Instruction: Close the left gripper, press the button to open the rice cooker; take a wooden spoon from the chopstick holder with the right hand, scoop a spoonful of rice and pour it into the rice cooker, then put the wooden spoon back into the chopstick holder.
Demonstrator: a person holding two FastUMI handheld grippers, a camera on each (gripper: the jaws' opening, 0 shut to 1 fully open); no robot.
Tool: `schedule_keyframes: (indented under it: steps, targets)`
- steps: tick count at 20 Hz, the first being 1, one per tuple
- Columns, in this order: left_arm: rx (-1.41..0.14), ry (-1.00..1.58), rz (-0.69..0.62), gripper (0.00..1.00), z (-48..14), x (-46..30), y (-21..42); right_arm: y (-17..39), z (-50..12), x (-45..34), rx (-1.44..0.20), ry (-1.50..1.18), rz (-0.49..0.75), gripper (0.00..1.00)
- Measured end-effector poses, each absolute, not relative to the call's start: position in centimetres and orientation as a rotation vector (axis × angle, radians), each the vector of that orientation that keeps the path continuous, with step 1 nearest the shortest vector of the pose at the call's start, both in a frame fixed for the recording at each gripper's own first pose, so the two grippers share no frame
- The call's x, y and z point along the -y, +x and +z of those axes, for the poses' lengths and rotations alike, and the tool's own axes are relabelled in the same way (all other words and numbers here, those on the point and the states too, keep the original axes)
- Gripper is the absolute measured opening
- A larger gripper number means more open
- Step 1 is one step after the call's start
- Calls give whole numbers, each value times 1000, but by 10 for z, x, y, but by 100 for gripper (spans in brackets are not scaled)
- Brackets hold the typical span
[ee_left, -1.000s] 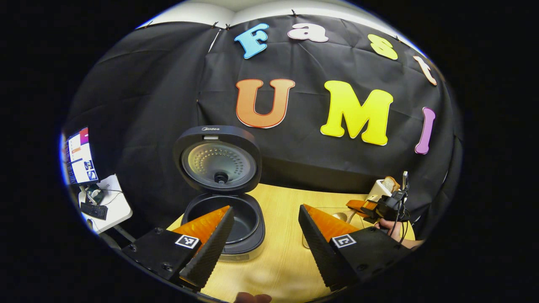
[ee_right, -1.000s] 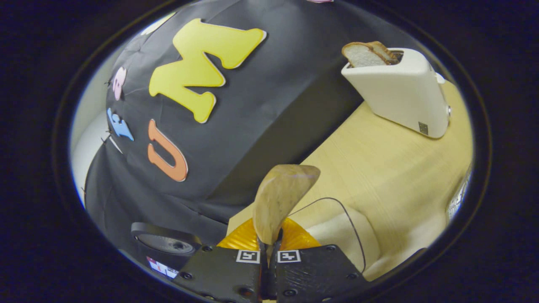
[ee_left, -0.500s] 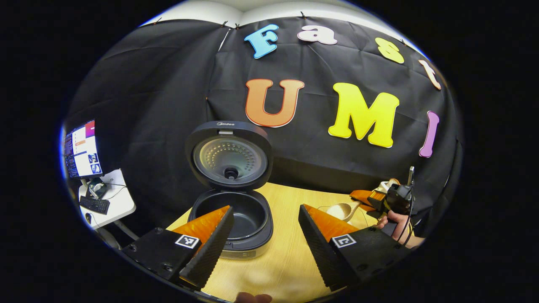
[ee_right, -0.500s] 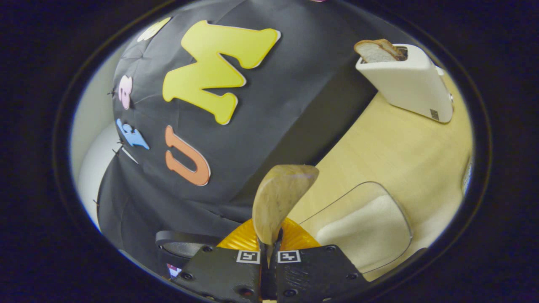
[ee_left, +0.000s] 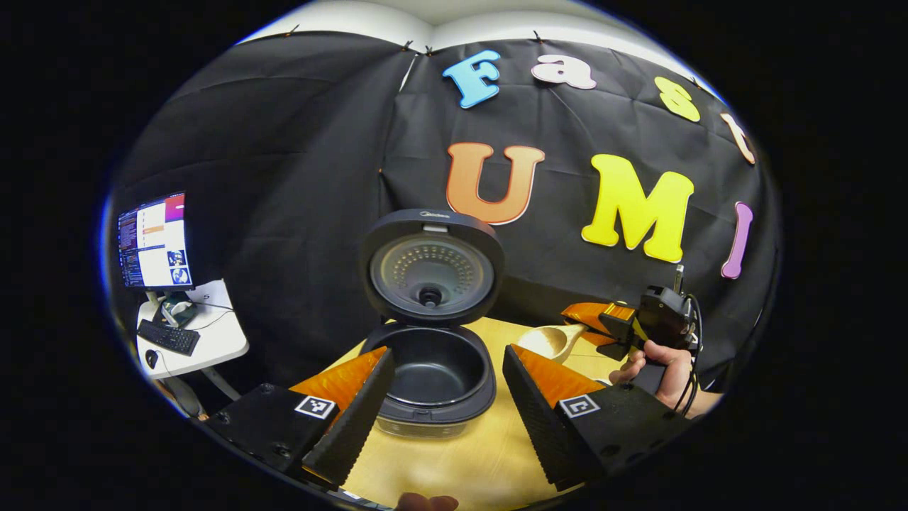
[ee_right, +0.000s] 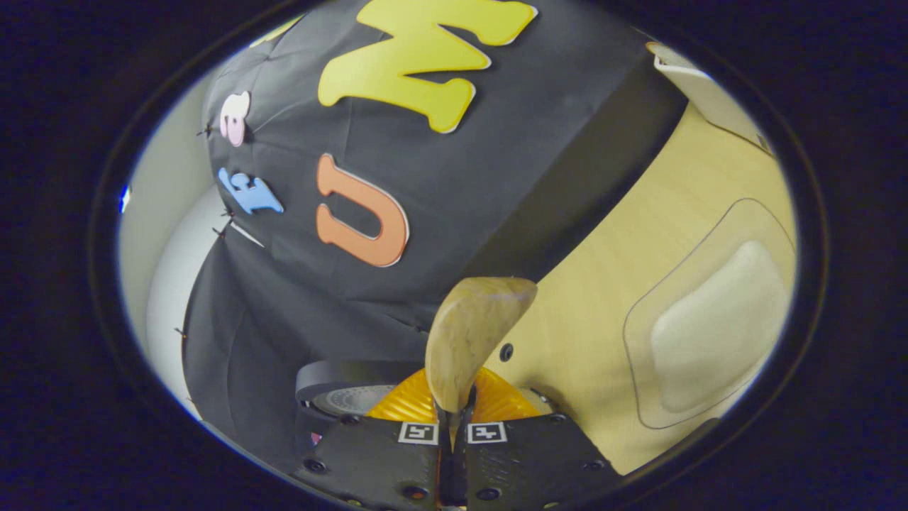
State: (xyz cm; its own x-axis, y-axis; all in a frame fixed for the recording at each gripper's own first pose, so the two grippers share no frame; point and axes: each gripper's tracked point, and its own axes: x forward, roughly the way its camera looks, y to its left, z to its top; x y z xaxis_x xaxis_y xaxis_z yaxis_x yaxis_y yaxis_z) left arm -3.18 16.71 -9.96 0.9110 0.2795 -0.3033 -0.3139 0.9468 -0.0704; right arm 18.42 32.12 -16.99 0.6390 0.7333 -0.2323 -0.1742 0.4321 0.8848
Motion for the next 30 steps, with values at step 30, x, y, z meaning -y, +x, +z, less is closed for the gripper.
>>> schedule_keyframes:
  steps: [30]
  targets:
    - [-249,-323,554,99,-129,-274,-96,128,-185,-469,-350,64,669,0]
